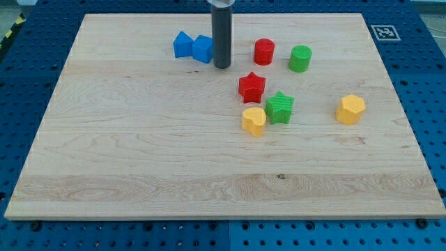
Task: Separate blue cube and the blue triangle
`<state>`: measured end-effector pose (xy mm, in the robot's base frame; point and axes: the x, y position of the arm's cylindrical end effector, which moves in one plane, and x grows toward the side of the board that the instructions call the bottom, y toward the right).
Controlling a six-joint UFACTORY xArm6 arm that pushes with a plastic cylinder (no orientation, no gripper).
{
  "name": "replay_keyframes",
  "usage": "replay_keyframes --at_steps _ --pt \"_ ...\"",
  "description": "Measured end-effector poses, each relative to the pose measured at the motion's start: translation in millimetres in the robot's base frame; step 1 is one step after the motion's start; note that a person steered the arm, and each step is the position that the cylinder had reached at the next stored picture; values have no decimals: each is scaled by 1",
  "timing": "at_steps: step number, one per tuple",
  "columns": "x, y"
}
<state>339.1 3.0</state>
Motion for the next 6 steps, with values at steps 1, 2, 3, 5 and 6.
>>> replay_keyframes --at_steps 1,2,3,5,6 --pt "-16 32" --pt "-28 37" --pt "-31 6" --pt "-32 -68" --pt "-43 -78"
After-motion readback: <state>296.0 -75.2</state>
